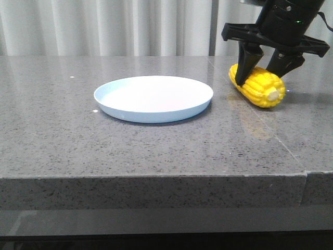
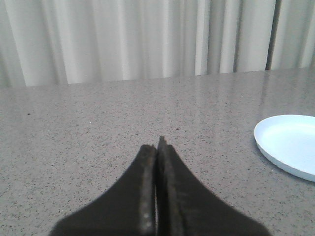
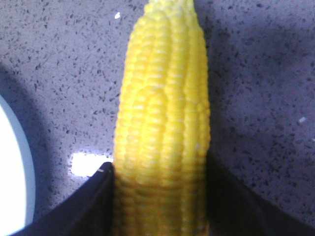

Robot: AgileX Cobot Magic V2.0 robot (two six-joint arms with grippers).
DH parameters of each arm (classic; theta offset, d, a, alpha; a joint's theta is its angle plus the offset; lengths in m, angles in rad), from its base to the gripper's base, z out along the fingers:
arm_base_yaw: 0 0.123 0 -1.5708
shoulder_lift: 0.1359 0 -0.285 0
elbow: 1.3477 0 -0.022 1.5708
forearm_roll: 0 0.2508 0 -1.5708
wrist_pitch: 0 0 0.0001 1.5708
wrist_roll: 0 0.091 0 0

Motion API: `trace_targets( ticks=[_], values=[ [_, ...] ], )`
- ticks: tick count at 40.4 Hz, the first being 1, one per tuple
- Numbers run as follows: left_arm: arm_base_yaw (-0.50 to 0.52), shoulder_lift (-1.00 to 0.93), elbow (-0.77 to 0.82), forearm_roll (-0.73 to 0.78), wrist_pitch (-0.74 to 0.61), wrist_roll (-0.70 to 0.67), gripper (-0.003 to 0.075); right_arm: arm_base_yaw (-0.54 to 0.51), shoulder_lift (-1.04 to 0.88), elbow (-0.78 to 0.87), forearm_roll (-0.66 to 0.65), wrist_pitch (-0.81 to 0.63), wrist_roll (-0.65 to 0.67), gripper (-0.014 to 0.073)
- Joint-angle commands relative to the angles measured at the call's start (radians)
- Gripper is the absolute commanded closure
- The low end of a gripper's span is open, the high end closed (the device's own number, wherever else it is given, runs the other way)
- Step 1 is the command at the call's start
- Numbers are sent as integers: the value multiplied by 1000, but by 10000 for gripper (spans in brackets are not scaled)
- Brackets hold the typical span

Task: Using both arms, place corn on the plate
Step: 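Carry the corn cob with the right gripper onto the plate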

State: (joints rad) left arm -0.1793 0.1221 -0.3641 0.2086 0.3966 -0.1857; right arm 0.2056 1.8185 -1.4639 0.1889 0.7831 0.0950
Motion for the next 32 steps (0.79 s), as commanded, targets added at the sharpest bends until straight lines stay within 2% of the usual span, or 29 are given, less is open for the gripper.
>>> trace_targets(
  ticks=[1, 8, 14, 24, 32],
  values=[
    [3, 10, -27, 6, -84, -4, 741, -3, -70, -42, 9, -22, -5, 490],
    [3, 10, -27, 6, -84, -4, 741, 21, -147, -60, 17, -22, 51, 490],
    [3, 10, -27, 6, -84, -4, 741, 90, -194, -68, 24, -44, 94, 490],
    [3, 10, -27, 6, -84, -4, 741, 233, -155, -69, 164, -121, 97, 490],
    [3, 10, -27, 6, -84, -4, 741, 275, -86, -69, 221, -165, 97, 490]
  ],
)
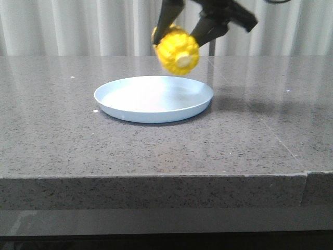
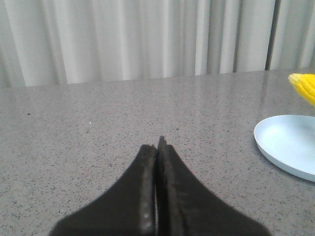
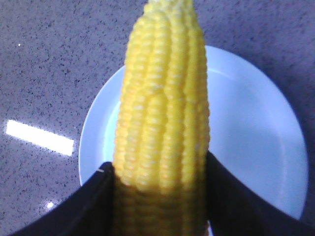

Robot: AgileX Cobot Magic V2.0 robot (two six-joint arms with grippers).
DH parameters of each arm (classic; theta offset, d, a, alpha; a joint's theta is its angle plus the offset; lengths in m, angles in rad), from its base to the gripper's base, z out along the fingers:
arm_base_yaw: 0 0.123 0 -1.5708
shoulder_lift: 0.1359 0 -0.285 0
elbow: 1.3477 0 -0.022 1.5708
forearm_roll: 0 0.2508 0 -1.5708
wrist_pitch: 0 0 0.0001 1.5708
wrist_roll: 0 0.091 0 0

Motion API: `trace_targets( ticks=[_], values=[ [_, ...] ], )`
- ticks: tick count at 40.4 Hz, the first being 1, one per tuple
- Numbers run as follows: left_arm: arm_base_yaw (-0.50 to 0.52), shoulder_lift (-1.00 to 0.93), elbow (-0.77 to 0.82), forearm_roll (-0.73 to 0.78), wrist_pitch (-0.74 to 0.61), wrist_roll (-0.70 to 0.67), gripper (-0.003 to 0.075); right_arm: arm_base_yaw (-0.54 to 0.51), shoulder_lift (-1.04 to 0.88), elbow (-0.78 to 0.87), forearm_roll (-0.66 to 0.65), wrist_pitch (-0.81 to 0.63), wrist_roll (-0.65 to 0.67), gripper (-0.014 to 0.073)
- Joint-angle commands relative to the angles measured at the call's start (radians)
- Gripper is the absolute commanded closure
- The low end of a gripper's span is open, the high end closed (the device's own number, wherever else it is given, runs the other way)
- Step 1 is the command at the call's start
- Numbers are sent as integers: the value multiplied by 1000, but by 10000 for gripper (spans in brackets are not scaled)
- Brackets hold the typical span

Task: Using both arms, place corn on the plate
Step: 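Carry the corn cob with the right gripper onto the plate, then open the right gripper and release the corn on the plate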

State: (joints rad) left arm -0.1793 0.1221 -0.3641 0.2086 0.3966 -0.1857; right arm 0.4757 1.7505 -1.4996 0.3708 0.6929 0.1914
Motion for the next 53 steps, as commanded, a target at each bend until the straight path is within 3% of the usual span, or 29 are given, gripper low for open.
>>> trace_targets(
  ticks=[1, 14, 26, 31, 45, 53],
  values=[
    [3, 10, -27, 6, -84, -4, 741, 7, -10, -33, 41, -79, 1, 490],
    [3, 10, -27, 6, -84, -4, 741, 7, 82, -33, 71, -99, 8, 433],
    [3, 10, -27, 6, -84, -4, 741, 7, 66, -33, 76, -95, 9, 92],
    [3, 10, -27, 6, -84, -4, 741, 4, 24, -33, 73, -113, 9, 32],
    [3, 10, -27, 6, -84, -4, 741, -20, -112, -33, -28, -97, 9, 63],
    [3, 10, -27, 6, -84, -4, 741, -29, -151, -33, -91, -73, 9, 377]
  ],
)
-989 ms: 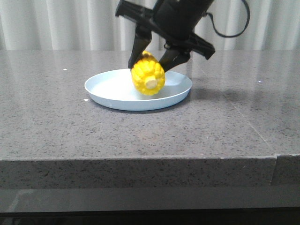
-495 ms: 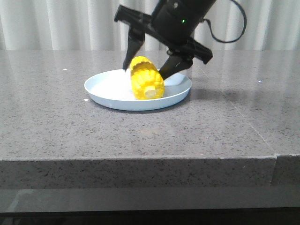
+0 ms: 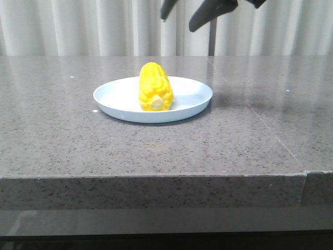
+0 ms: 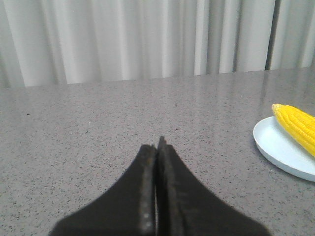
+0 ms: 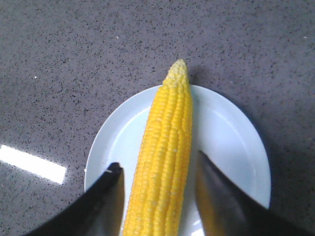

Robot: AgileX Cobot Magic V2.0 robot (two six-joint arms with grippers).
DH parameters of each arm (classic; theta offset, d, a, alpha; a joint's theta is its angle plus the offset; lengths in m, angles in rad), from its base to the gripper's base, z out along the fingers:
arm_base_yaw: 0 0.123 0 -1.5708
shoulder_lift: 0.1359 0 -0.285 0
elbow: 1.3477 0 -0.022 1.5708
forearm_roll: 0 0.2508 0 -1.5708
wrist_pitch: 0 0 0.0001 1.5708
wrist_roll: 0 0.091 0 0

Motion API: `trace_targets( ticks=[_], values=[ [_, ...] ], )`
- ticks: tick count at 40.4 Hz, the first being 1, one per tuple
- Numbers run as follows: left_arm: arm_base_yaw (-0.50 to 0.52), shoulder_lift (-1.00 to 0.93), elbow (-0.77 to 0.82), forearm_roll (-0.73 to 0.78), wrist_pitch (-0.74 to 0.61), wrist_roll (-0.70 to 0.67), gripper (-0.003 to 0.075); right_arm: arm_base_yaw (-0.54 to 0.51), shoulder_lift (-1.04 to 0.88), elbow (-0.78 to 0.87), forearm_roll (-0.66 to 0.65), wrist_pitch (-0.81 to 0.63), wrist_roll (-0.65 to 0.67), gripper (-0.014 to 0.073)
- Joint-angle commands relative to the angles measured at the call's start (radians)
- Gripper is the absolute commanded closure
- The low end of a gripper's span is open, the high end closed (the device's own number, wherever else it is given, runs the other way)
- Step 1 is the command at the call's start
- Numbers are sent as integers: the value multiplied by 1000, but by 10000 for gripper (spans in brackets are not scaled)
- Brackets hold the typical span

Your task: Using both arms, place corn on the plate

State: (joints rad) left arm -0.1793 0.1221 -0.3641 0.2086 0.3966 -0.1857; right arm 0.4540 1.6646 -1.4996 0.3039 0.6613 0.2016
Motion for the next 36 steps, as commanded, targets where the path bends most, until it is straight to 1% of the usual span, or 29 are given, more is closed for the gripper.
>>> trace_targets(
  ticks=[1, 4, 7, 12, 17, 19, 24, 30, 36],
  values=[
    [3, 10, -27, 6, -84, -4, 741, -7, -68, -33, -34, -41, -1, 408],
    [3, 10, -27, 6, -84, -4, 741, -7, -79, -33, -59, -44, -1, 501],
    [3, 10, -27, 6, -84, -4, 741, -8, -92, -33, -108, -42, -1, 562],
    [3, 10, -27, 6, -84, -4, 741, -35, -124, -33, -165, -14, -1, 615],
    [3, 10, -27, 6, -84, -4, 741, -107, -162, -33, -175, 63, -2, 691],
    [3, 10, -27, 6, -84, -4, 741, -145, -176, -33, -189, 101, -2, 675],
    [3, 10, -27, 6, -84, -4, 741, -241, -222, -16, -268, 177, -2, 678],
    [3, 10, -27, 6, -84, -4, 741, -299, -319, 82, -357, 166, -2, 678],
    [3, 10, -27, 6, -84, -4, 741, -304, -452, 237, -405, 117, -2, 678]
  ],
)
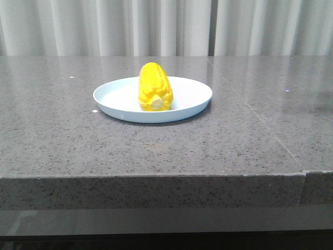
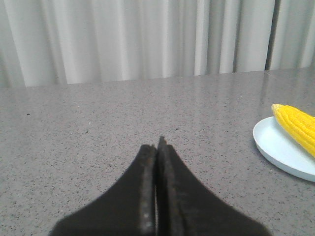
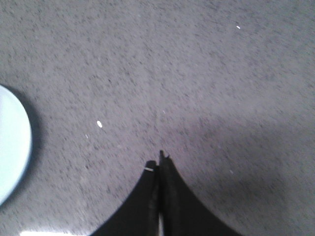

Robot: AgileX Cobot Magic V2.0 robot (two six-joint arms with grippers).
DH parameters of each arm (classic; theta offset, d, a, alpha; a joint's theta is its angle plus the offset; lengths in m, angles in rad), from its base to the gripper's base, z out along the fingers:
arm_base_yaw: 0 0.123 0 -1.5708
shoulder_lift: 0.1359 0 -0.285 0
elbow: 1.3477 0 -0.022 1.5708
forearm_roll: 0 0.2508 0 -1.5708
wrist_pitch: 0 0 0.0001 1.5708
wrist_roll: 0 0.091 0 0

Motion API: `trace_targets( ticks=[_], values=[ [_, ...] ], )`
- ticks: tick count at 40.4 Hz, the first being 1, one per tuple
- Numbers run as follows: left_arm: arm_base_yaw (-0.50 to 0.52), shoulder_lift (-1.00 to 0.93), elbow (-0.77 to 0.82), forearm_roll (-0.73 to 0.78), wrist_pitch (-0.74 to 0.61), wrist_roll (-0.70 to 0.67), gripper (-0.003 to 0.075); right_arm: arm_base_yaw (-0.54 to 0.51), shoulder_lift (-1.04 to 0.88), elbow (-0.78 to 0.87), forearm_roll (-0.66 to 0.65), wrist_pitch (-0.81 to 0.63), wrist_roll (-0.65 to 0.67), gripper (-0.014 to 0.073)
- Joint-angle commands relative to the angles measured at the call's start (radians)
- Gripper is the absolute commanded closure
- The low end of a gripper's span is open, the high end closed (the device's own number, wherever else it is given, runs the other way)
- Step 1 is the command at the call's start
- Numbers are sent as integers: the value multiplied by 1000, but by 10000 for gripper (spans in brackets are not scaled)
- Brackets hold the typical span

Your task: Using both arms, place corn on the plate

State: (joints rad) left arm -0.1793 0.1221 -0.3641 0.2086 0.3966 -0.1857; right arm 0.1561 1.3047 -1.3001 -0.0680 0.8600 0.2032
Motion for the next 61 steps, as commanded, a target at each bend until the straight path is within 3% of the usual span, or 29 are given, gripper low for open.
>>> trace_targets(
  ticks=[1, 17, 28, 38, 61],
  values=[
    [3, 10, -27, 6, -84, -4, 741, -6, -120, 72, -33, -99, -3, 678],
    [3, 10, -27, 6, -84, -4, 741, -6, -591, 586, -38, -442, -3, 678],
    [3, 10, -27, 6, -86, -4, 741, -6, -920, 817, -38, -477, -3, 678],
    [3, 10, -27, 6, -86, -4, 741, -6, -1067, 883, -38, -483, -3, 678],
    [3, 10, -27, 6, -86, -4, 741, -6, -1073, 883, -38, -467, -3, 678]
  ],
)
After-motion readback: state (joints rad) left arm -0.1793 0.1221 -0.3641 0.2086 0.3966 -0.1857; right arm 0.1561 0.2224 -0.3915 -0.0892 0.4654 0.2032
